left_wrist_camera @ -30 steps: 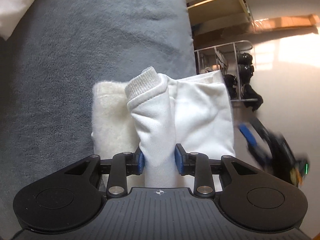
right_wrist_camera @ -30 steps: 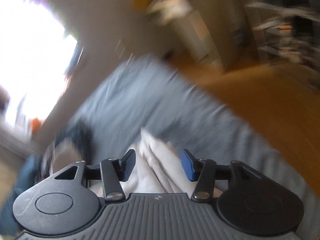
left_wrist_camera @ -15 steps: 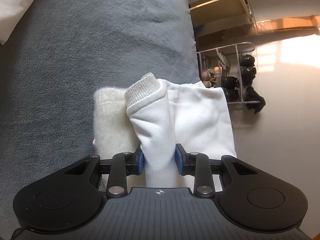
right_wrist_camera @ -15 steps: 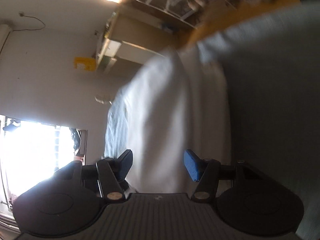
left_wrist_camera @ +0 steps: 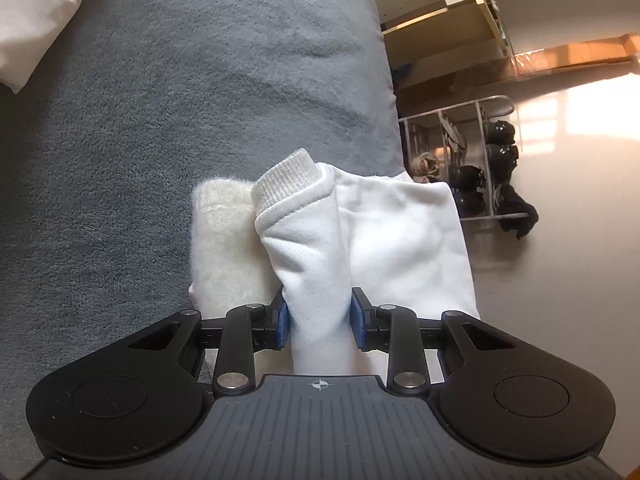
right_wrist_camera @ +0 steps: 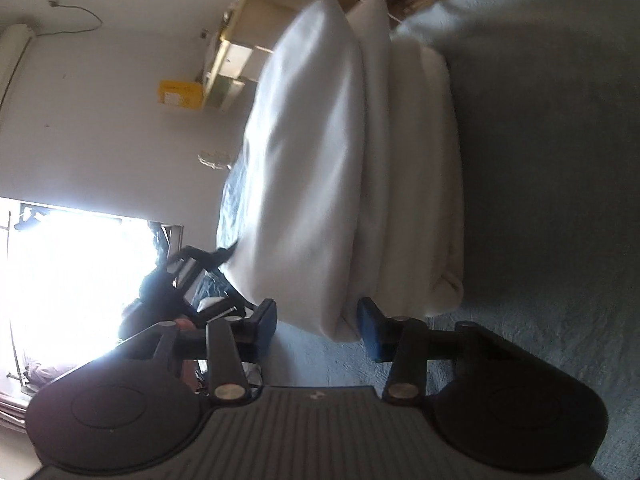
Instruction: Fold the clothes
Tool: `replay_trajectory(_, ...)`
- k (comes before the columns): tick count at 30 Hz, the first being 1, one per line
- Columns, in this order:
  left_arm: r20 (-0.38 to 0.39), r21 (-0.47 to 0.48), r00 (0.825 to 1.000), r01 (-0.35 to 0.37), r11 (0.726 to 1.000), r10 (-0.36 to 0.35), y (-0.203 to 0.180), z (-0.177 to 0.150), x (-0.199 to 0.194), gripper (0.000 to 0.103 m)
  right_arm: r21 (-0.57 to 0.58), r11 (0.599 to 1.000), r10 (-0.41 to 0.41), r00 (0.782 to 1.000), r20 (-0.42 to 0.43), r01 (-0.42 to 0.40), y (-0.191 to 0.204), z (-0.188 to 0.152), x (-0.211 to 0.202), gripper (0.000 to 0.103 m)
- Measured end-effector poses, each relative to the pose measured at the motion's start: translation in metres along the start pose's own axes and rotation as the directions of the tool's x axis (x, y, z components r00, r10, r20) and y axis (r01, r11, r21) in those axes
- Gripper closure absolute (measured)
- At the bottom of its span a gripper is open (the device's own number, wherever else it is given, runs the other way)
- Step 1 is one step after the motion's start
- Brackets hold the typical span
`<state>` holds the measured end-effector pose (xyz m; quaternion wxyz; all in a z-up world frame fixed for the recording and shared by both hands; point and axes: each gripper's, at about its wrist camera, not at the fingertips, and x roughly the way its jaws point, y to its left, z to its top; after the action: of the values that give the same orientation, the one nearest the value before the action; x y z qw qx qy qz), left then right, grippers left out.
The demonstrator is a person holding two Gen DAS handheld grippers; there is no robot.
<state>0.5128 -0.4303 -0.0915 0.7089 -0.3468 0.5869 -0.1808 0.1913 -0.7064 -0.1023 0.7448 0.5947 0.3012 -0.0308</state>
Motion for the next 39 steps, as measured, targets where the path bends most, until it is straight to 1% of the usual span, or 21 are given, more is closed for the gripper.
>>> replay_trajectory(1,0.002,0.01,1.0,-0.005,1.0,0.005,-0.001,0.0,0.0,0.079,0.0,1.0,-0.008,1.0,0.0,0.008,0.0,0.0,0.001,0.087)
replay_trajectory(2,0.0,0.021,1.0,-0.006,1.0,0.006,-0.003,0.0,0.0,0.081,-0.003,1.0,-0.01,1.0,0.005,0.01,0.0,-0.001,0.0,0.099)
replay_trajectory(5,0.002,0.049,1.0,0.012,0.999,-0.012,-0.005,0.0,-0.005,0.084,-0.056,0.998,-0.006,0.999,0.041,0.008,0.011,-0.007,-0.011,0.1)
replay_trajectory(9,-0.001,0.069,0.999,0.045,0.997,-0.045,-0.005,0.0,-0.016,0.085,-0.092,0.996,0.015,0.999,0.05,-0.01,0.031,-0.019,-0.024,0.1)
replay_trajectory(12,-0.009,0.095,0.999,0.038,0.995,-0.038,-0.002,-0.001,-0.015,0.085,-0.106,0.994,-0.009,0.999,0.044,0.014,0.031,-0.021,-0.024,0.1)
replay_trajectory(16,-0.021,0.09,1.0,0.021,0.996,-0.019,0.006,0.001,-0.004,0.084,-0.037,0.998,-0.044,0.999,0.019,0.044,0.012,-0.028,-0.006,0.1)
replay_trajectory(18,-0.02,0.117,1.0,0.026,0.993,-0.024,0.007,0.002,-0.002,0.081,-0.051,0.996,-0.069,0.997,0.021,0.07,0.011,-0.028,-0.001,0.1)
replay_trajectory(19,-0.023,0.131,0.999,0.031,0.991,-0.028,0.007,0.002,-0.002,0.08,-0.069,0.993,-0.09,0.996,0.016,0.091,0.013,-0.029,0.0,0.097)
replay_trajectory(21,-0.028,0.156,0.999,0.036,0.987,-0.032,0.007,0.003,-0.008,0.073,-0.121,0.982,-0.148,0.989,-0.008,0.146,0.021,-0.031,-0.002,0.091)
replay_trajectory(22,-0.021,0.168,1.0,0.024,0.986,-0.021,0.008,0.003,-0.014,0.065,-0.158,0.972,-0.179,0.984,-0.005,0.176,0.026,-0.032,-0.007,0.082)
replay_trajectory(23,-0.002,0.181,1.0,0.002,0.983,-0.002,0.009,0.003,-0.023,0.06,-0.209,0.955,-0.212,0.977,0.013,0.21,0.032,-0.032,-0.014,0.077)
replay_trajectory(24,0.035,0.196,0.999,-0.024,0.98,0.017,0.01,0.002,-0.035,0.059,-0.264,0.932,-0.246,0.968,0.046,0.249,0.038,-0.031,-0.023,0.077)
replay_trajectory(26,0.156,0.268,0.987,-0.086,0.959,0.045,0.004,-0.006,-0.063,0.058,-0.367,0.865,-0.294,0.938,0.181,0.342,0.054,-0.025,-0.046,0.077)
replay_trajectory(28,0.235,0.383,0.972,-0.115,0.917,0.024,-0.011,-0.018,-0.083,0.058,-0.423,0.822,-0.27,0.915,0.3,0.382,0.069,-0.008,-0.059,0.08)
replay_trajectory(29,0.246,0.438,0.969,-0.115,0.892,0.004,-0.019,-0.026,-0.087,0.058,-0.457,0.801,-0.244,0.907,0.342,0.388,0.078,0.002,-0.059,0.08)
replay_trajectory(32,0.223,0.608,0.975,-0.12,0.785,-0.024,-0.05,-0.055,-0.074,0.058,-0.605,0.694,-0.149,0.9,0.41,0.391,0.106,0.033,-0.032,0.083)
replay_trajectory(33,0.225,0.621,0.974,-0.138,0.772,-0.007,-0.053,-0.059,-0.065,0.058,-0.632,0.667,-0.138,0.899,0.416,0.395,0.109,0.043,-0.018,0.083)
replay_trajectory(35,0.234,0.623,0.971,-0.182,0.761,0.041,-0.054,-0.062,-0.045,0.058,-0.647,0.638,-0.152,0.893,0.424,0.417,0.105,0.062,0.012,0.088)
replay_trajectory(36,0.239,0.623,0.969,-0.204,0.755,0.065,-0.055,-0.063,-0.035,0.058,-0.645,0.624,-0.181,0.885,0.429,0.44,0.1,0.072,0.026,0.088)
replay_trajectory(37,0.242,0.606,0.967,-0.217,0.765,0.082,-0.052,-0.06,-0.031,0.058,-0.615,0.629,-0.226,0.869,0.441,0.476,0.09,0.083,0.032,0.093)
replay_trajectory(39,0.246,0.555,0.963,-0.234,0.799,0.111,-0.044,-0.048,-0.028,0.058,-0.508,0.673,-0.302,0.827,0.475,0.538,0.071,0.102,0.033,0.093)
